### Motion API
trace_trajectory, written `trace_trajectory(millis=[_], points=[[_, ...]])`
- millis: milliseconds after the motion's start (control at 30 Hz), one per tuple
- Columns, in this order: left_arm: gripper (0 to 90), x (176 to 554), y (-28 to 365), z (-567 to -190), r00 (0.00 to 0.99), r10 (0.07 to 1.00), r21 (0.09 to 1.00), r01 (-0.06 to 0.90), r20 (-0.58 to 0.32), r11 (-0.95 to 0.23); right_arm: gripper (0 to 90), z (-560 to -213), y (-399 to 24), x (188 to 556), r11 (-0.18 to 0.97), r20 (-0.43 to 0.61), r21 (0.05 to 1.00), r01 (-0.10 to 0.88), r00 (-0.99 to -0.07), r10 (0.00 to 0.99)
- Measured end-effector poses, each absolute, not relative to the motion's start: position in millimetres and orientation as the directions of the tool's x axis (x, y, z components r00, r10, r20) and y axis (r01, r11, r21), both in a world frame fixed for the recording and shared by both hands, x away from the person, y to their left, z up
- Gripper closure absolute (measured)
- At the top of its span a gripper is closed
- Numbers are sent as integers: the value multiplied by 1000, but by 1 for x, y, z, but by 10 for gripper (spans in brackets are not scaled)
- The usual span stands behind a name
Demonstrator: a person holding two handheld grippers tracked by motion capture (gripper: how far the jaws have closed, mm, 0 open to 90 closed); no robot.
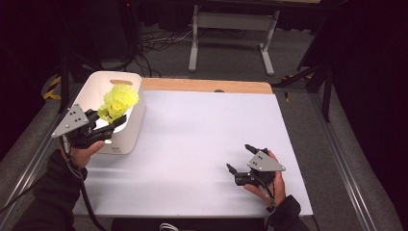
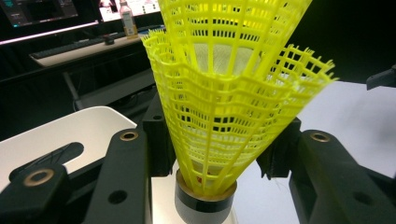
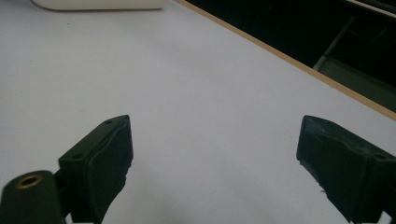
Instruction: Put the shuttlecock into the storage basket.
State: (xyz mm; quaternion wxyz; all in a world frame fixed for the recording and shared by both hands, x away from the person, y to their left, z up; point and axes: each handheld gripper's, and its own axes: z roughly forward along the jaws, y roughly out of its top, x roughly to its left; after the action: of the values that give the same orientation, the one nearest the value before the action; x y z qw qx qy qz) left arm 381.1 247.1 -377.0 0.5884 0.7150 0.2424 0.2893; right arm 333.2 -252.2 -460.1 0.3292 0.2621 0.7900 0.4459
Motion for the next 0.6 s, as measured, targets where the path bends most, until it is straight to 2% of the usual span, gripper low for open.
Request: trace_trajectory(millis=[600], points=[[551,392,254,-368,697,707,980,27,122,-196,115,-461,-251,334,464,-282,877,125,-648,708]])
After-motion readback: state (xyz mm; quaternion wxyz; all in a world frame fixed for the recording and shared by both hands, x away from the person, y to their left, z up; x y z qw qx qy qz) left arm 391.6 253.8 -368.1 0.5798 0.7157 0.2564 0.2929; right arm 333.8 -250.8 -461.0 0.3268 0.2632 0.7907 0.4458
